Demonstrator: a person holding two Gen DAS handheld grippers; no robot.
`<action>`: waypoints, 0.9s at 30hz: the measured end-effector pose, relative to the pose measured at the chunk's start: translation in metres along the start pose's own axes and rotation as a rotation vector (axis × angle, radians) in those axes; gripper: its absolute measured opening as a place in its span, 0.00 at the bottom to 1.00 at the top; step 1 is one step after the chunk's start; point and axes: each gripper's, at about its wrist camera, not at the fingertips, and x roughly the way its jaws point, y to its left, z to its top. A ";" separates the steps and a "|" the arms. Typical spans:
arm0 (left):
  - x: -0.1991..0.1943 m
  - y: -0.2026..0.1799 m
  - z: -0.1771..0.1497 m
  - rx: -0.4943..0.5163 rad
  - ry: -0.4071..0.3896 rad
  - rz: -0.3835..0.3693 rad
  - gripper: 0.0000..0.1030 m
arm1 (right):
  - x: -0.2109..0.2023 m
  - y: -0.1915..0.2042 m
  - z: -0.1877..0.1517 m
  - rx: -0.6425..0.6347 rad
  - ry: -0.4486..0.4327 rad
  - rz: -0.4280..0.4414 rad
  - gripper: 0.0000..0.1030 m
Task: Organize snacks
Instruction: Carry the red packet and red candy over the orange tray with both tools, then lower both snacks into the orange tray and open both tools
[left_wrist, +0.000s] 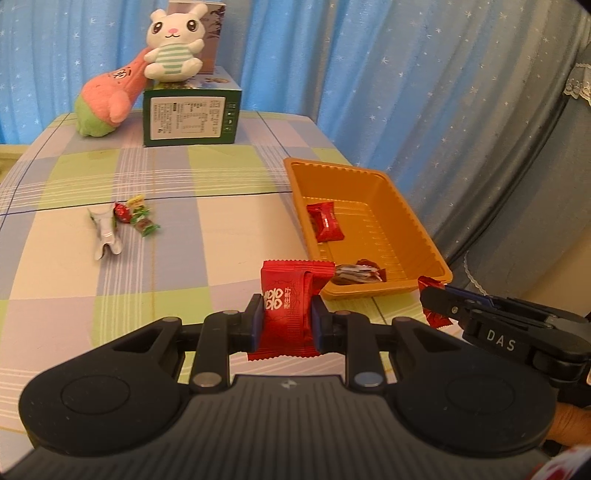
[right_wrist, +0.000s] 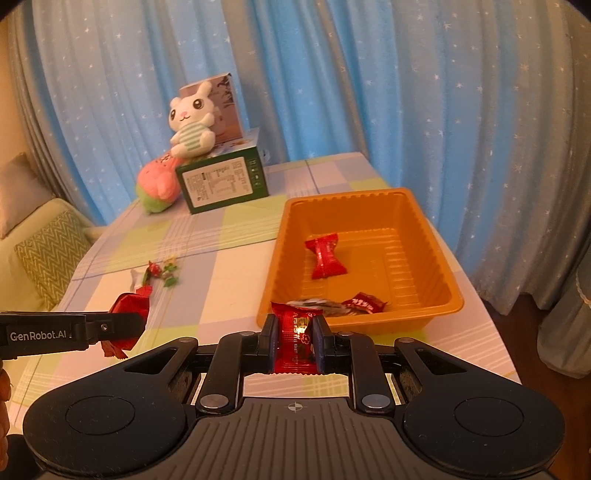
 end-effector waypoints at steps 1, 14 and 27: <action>0.001 -0.002 0.001 0.002 0.001 -0.004 0.22 | 0.000 -0.002 0.000 0.004 -0.001 -0.002 0.19; 0.029 -0.036 0.019 0.041 0.009 -0.048 0.22 | 0.004 -0.041 0.016 0.060 -0.017 -0.050 0.19; 0.066 -0.059 0.040 0.060 0.028 -0.073 0.22 | 0.025 -0.068 0.035 0.064 -0.012 -0.075 0.19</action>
